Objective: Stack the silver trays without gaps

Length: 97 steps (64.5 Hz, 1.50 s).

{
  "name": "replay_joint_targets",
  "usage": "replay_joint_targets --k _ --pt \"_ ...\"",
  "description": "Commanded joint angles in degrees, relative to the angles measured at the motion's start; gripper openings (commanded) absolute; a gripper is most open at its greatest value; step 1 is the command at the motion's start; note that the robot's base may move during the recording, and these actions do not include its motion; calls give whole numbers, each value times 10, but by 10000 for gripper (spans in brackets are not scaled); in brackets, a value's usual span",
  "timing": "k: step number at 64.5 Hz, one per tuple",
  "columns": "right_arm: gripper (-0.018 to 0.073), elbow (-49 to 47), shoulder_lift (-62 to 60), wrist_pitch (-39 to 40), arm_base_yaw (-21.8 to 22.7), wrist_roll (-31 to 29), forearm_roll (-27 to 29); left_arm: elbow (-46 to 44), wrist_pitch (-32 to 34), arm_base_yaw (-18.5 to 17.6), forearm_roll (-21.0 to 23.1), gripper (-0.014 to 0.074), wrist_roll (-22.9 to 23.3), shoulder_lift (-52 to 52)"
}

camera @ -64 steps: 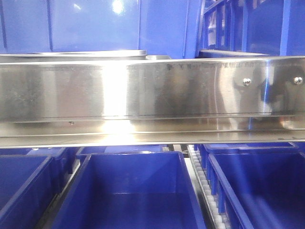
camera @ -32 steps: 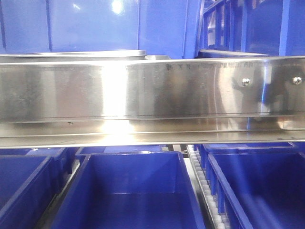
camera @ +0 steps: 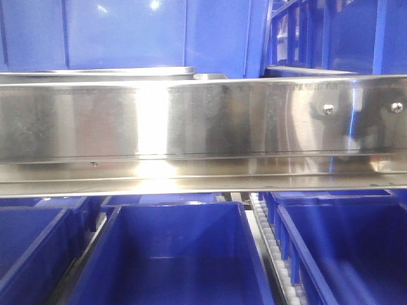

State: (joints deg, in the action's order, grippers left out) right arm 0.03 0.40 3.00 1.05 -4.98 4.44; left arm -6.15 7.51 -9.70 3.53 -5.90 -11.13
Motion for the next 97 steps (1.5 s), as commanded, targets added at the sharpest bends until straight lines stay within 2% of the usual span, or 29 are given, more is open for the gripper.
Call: replay_joint_targets --k 1,11,21,35,44,53,57,69,76,82,92,97 --pt "-71 0 -4 18 -1 -1 -1 0 9 0 -2 4 -1 2" --pt "-71 0 -4 18 -1 -1 -1 0 9 0 -2 4 -1 2" --pt "-71 0 -4 18 -1 -1 -1 0 -2 9 -1 4 -1 47" --pt "-71 0 -4 18 -1 -1 -1 10 -123 75 1 4 -1 111" --pt "-71 0 -4 18 -1 -1 -1 40 -121 99 4 4 -1 111" --pt "-71 0 -4 18 -1 -1 -1 62 -101 99 16 4 -1 111" --pt "-71 0 -4 18 -1 -1 -1 62 -118 99 17 4 -1 111" --pt "-71 0 -4 18 -1 -1 -1 62 -55 99 26 4 -1 111" --pt "-71 0 -4 18 -1 -1 -1 62 -50 99 -4 4 3 111" --pt "-71 0 -4 18 -1 -1 -1 62 -50 93 -8 4 5 111" --pt "-71 0 -4 18 -1 -1 -1 62 -54 63 -35 4 63 111" --pt "-71 0 -4 18 -1 -1 -1 62 -54 46 -38 4 66 111"
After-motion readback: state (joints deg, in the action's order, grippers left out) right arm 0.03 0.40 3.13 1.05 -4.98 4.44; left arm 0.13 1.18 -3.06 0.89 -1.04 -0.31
